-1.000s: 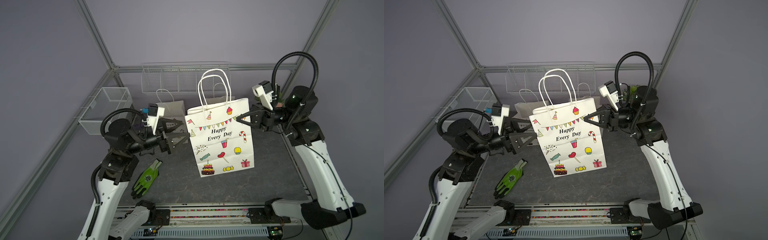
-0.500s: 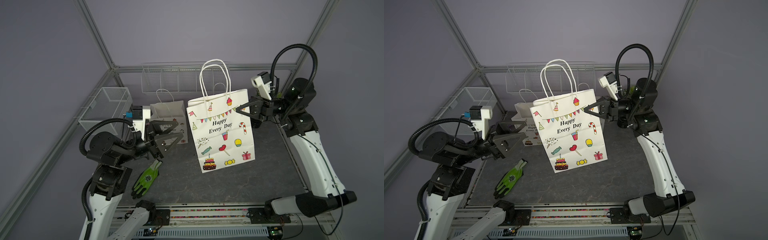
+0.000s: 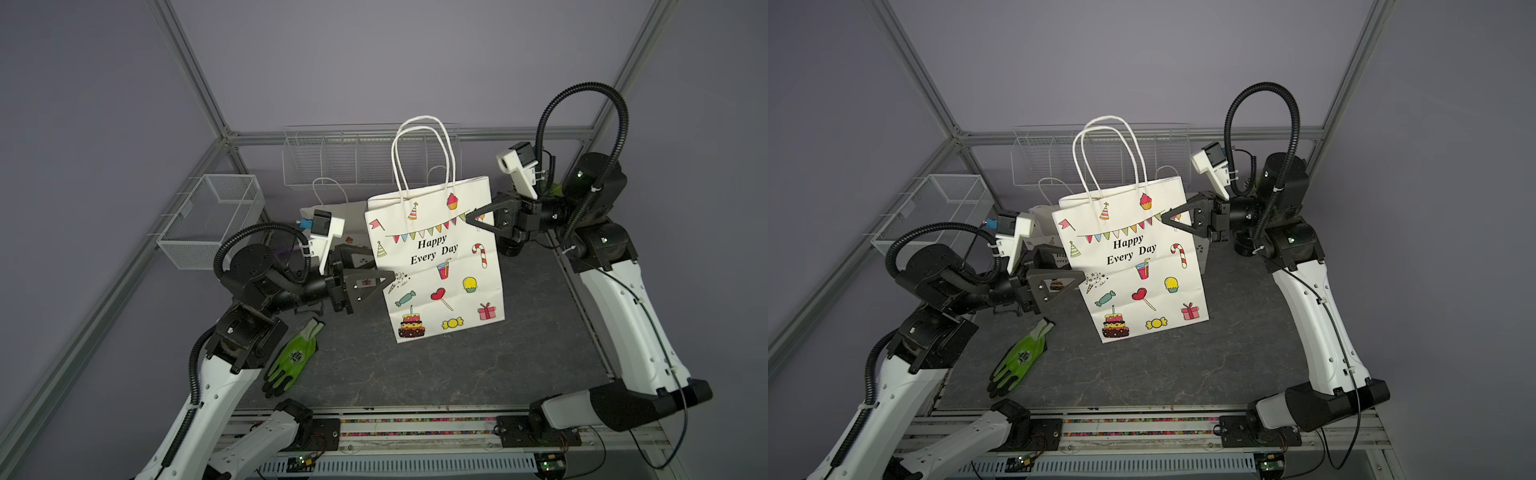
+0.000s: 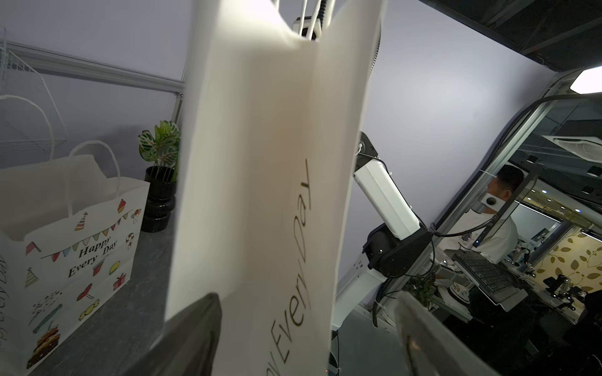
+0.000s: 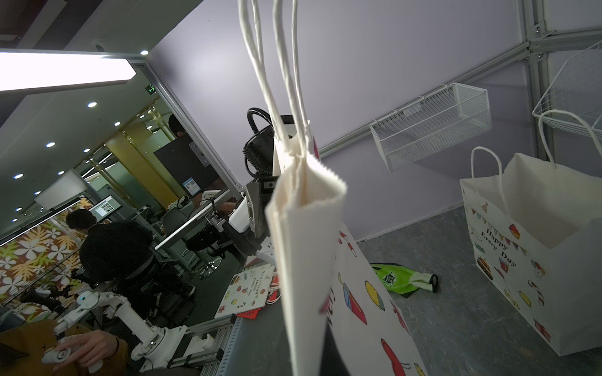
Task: Put away the paper bag
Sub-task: Press the paper bag.
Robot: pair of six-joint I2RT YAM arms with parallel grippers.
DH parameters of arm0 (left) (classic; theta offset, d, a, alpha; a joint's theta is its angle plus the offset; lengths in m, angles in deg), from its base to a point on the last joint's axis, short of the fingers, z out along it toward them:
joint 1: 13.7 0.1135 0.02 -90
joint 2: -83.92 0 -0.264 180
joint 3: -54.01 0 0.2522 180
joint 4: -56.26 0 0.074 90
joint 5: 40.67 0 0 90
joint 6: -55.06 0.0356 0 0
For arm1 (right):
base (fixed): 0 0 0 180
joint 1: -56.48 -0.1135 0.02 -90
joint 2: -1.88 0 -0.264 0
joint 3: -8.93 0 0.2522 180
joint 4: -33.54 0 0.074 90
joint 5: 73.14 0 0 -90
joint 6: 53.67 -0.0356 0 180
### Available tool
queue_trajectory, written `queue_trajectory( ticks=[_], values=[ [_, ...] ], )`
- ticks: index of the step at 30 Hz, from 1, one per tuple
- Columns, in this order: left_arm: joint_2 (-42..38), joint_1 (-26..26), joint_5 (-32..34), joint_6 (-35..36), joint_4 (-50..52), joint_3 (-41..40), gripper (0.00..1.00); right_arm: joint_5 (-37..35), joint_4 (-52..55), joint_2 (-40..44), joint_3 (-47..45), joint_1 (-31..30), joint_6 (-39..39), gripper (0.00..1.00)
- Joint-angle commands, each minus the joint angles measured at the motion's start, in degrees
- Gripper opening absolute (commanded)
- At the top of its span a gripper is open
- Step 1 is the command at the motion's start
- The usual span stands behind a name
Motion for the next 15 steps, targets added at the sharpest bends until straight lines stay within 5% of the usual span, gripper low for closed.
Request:
queue_trajectory(
  ticks=[1, 15],
  values=[
    [1.30, -2.37, 3.44, 2.47, 1.77, 1.90, 0.75, -2.83, 6.85, -0.19, 1.57, -0.41, 6.27, 0.07],
    [6.16, -3.26, 7.99, 2.51, 2.00, 4.36, 0.37, -9.18, 19.95, 0.61, 0.87, -2.50, 17.77, 0.07]
  ],
)
